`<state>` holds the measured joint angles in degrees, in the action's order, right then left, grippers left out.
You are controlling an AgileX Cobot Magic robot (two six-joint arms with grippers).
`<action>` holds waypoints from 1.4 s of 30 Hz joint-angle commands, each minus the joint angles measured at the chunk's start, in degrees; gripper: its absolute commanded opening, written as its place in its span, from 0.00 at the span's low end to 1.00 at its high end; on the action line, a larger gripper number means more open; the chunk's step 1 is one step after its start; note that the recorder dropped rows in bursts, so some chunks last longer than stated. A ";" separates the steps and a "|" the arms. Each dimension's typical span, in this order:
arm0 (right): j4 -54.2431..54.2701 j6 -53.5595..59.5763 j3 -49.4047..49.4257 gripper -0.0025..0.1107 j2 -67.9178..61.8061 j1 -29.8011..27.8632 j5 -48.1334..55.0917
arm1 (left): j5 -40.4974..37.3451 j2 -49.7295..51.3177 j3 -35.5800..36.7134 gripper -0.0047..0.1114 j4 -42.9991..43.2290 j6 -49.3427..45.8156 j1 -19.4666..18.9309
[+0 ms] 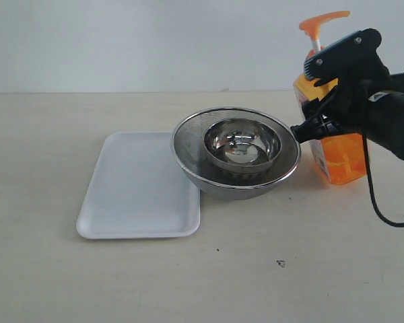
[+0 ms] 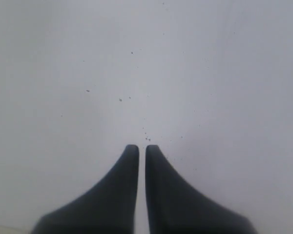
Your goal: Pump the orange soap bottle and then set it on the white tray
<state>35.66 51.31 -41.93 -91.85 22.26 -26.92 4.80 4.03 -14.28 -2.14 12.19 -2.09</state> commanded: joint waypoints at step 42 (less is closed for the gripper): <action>-1.72 -2.98 -0.68 0.02 -0.81 0.04 -1.32 | 21.78 78.10 -42.28 0.08 3.75 -18.76 38.51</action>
<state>34.40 48.47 -42.15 -92.85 22.26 -28.44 28.42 77.98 -52.73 1.12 -3.12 36.52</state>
